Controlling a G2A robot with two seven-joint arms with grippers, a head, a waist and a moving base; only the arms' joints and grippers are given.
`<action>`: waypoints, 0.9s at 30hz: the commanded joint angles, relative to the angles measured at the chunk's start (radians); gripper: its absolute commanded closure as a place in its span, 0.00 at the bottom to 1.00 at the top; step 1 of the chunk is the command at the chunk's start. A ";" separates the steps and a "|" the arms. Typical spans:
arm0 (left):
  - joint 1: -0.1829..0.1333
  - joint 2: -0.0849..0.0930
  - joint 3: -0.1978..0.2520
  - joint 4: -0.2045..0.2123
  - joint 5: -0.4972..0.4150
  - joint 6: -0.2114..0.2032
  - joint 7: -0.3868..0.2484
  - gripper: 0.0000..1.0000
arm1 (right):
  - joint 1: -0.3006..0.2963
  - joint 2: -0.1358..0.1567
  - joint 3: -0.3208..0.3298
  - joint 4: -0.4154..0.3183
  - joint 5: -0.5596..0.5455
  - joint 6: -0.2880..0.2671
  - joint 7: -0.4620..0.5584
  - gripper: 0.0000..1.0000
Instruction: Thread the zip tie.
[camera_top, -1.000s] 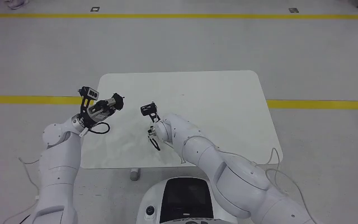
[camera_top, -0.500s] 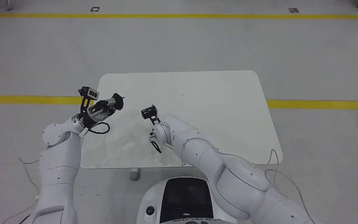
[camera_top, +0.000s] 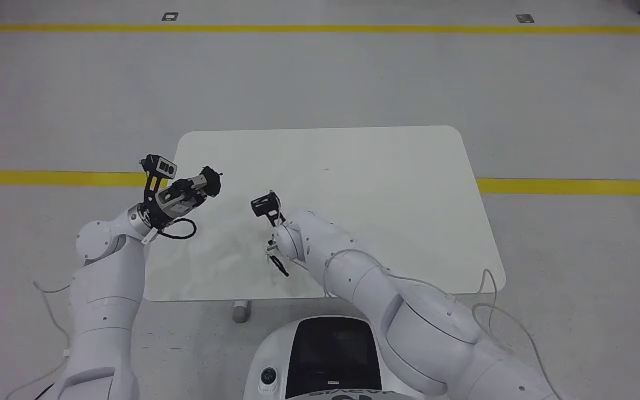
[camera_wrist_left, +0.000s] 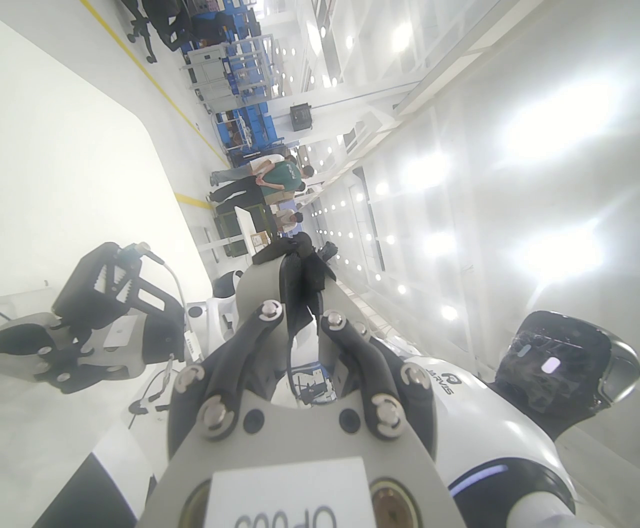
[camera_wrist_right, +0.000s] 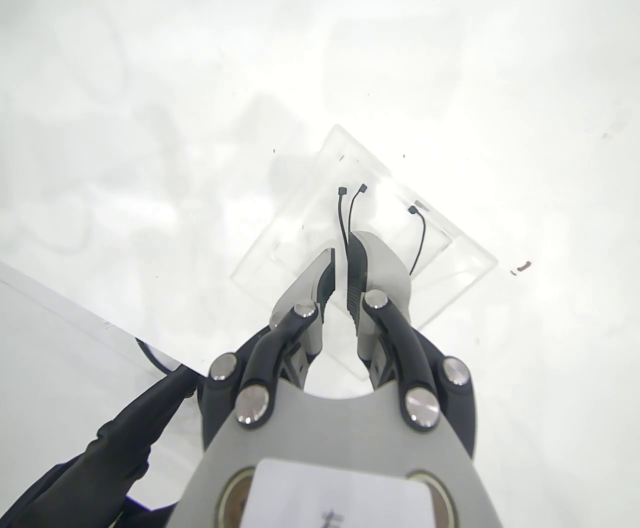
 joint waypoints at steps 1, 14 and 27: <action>0.000 0.000 0.000 0.000 0.000 0.000 0.000 1.00 | -0.002 0.000 -0.001 -0.001 -0.004 0.001 0.001 0.92; 0.000 0.000 0.000 0.000 0.000 0.000 0.000 1.00 | -0.014 0.000 -0.005 -0.016 -0.036 0.044 -0.020 0.86; 0.000 0.000 0.000 0.000 0.000 0.000 0.000 1.00 | -0.022 0.001 -0.009 -0.025 -0.051 0.041 -0.012 0.84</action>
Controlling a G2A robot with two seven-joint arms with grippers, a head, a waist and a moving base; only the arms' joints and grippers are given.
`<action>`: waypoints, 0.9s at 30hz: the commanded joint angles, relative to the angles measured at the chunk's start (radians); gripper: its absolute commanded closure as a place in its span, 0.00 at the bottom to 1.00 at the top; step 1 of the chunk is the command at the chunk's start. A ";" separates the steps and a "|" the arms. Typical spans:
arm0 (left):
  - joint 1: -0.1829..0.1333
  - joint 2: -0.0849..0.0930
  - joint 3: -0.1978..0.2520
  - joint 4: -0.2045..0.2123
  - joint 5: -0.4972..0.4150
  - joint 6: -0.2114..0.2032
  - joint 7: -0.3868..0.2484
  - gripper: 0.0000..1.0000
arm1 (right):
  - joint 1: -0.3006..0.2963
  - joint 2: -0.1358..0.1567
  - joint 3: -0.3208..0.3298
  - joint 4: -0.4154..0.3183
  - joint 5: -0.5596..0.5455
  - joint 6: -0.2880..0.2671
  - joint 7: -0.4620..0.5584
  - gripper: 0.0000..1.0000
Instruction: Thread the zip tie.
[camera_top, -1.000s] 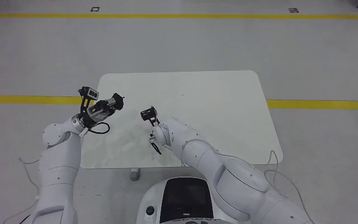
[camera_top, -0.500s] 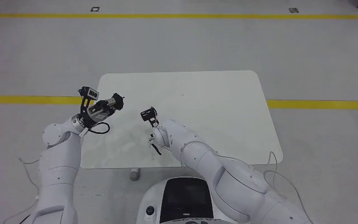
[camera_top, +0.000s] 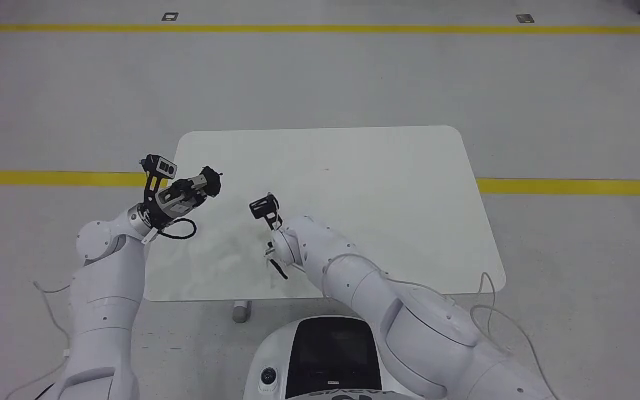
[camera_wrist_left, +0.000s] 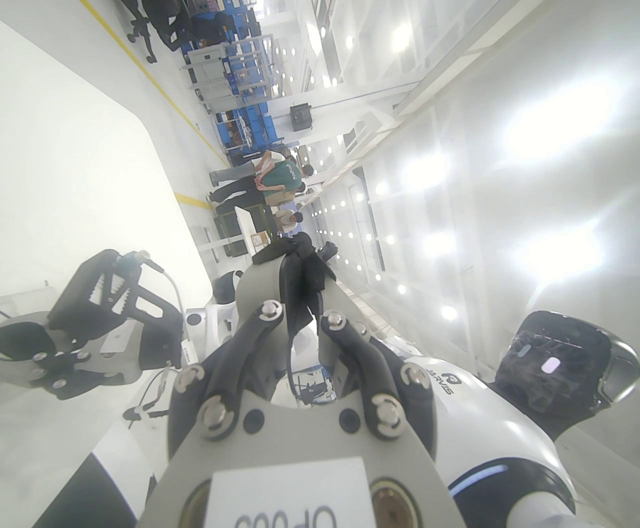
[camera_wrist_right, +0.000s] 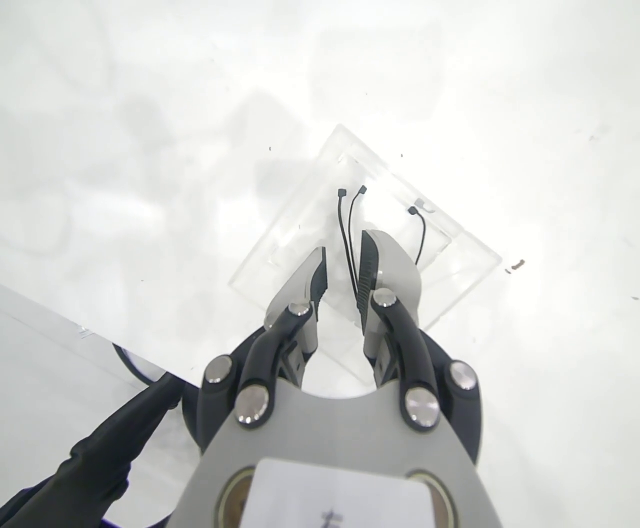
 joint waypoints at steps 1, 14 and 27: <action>0.000 0.000 0.000 0.000 0.000 0.000 0.000 1.00 | -0.002 0.000 -0.001 -0.001 -0.003 0.001 0.001 0.84; 0.000 0.000 0.000 0.000 0.000 0.000 0.000 1.00 | -0.007 0.001 -0.005 0.000 -0.010 0.015 0.000 0.97; 0.000 0.000 0.000 0.000 0.000 0.000 0.000 1.00 | -0.005 0.001 -0.013 -0.008 -0.034 0.026 -0.030 1.00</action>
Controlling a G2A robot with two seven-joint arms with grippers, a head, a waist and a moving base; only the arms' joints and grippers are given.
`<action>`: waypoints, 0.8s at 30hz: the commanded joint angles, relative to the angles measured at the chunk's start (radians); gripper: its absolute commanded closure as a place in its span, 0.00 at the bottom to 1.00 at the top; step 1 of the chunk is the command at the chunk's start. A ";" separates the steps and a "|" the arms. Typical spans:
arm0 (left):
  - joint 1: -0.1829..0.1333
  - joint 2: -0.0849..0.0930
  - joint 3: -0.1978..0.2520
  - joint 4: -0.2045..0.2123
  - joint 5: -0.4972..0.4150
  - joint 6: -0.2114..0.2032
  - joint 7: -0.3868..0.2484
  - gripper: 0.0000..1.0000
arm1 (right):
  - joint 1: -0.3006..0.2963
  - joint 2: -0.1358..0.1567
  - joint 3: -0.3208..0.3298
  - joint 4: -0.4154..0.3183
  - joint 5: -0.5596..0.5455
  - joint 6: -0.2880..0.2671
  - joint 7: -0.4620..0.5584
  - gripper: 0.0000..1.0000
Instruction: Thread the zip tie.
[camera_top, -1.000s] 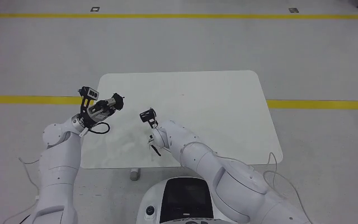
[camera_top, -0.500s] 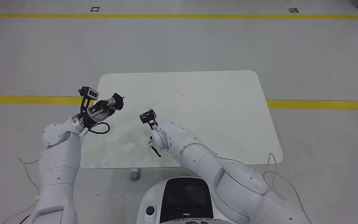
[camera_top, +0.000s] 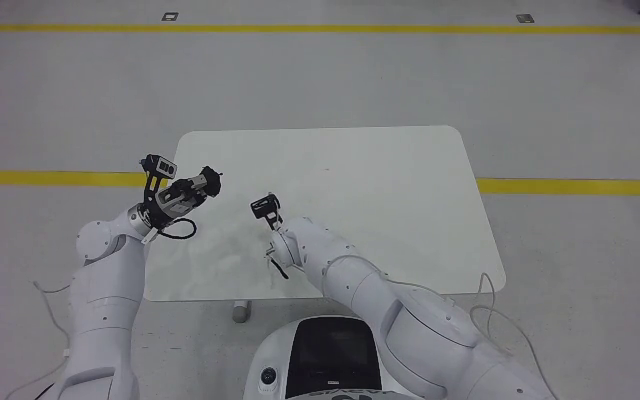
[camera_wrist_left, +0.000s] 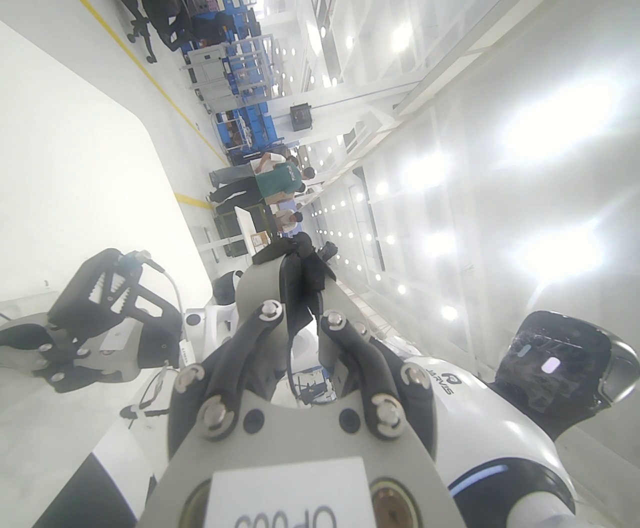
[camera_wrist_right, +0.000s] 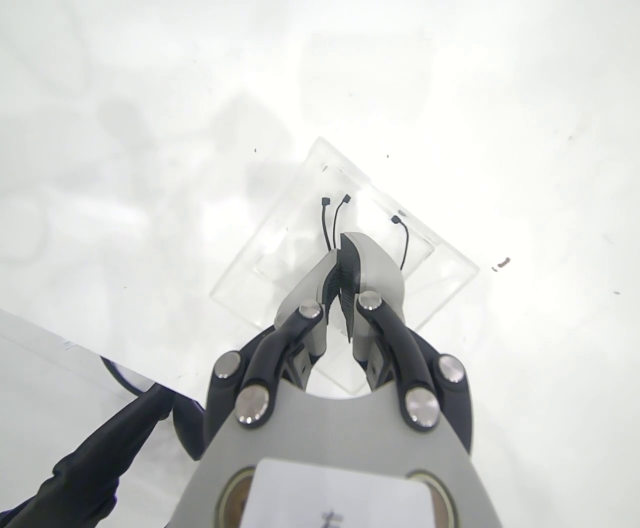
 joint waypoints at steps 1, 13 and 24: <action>0.000 0.000 0.000 0.000 0.000 0.000 0.000 1.00 | -0.002 0.001 -0.005 -0.003 -0.013 0.000 -0.018 1.00; 0.000 0.000 0.000 0.000 0.000 0.000 0.000 1.00 | -0.006 0.008 -0.003 -0.037 -0.032 -0.015 -0.083 1.00; 0.000 0.000 0.000 0.000 0.000 0.000 0.000 1.00 | -0.005 0.008 -0.002 -0.037 -0.031 -0.013 -0.086 1.00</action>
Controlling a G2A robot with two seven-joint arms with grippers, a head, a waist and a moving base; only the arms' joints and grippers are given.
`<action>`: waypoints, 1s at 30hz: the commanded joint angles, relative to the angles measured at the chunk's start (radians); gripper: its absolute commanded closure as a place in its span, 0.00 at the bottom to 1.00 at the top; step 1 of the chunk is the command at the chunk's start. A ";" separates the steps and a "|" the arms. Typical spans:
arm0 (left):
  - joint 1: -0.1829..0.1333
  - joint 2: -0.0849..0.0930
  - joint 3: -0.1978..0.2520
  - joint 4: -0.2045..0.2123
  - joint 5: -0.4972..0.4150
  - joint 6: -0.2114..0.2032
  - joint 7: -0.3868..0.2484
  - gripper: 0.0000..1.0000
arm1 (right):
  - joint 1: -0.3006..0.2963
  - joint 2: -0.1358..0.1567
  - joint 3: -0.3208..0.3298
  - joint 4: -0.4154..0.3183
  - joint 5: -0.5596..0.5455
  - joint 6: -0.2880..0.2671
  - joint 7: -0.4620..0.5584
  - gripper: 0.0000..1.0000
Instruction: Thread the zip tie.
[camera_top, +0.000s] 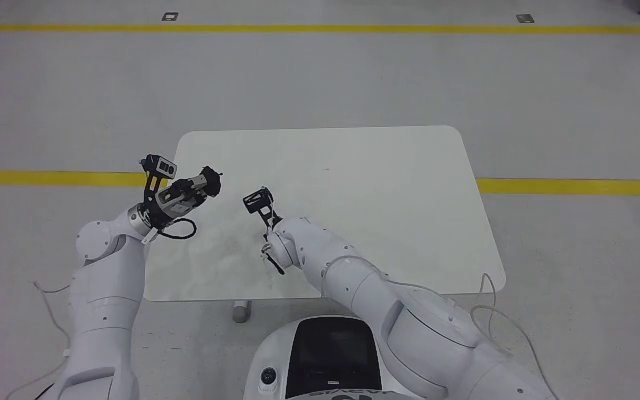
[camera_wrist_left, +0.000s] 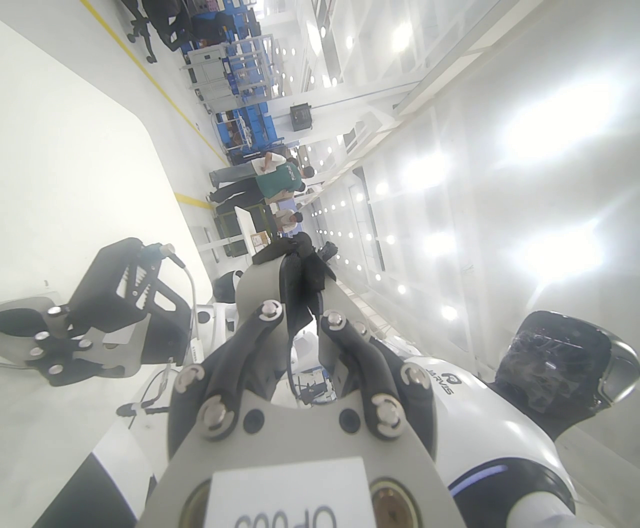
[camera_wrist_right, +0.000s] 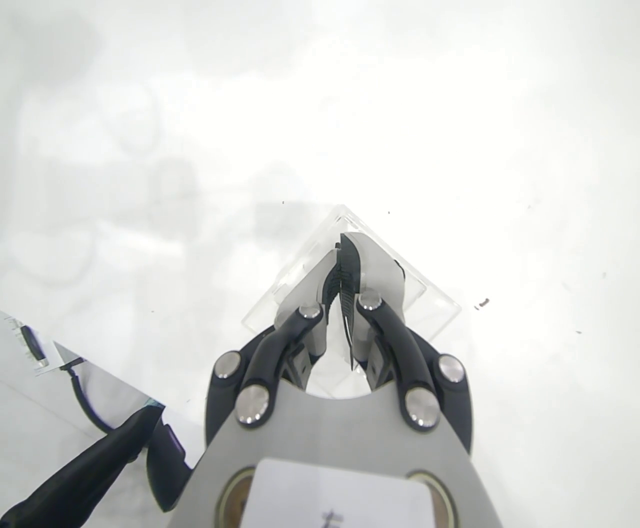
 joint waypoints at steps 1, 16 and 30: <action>0.000 0.000 0.000 0.000 0.000 0.000 0.000 1.00 | 0.000 0.000 0.000 0.000 0.000 0.000 0.000 1.00; 0.000 0.000 0.000 0.000 0.000 0.000 0.000 1.00 | 0.013 0.031 -0.028 -0.127 -0.152 -0.076 0.203 1.00; 0.000 0.000 0.000 0.000 0.000 0.000 0.000 1.00 | -0.010 0.052 -0.015 -0.159 -0.225 -0.138 0.313 0.63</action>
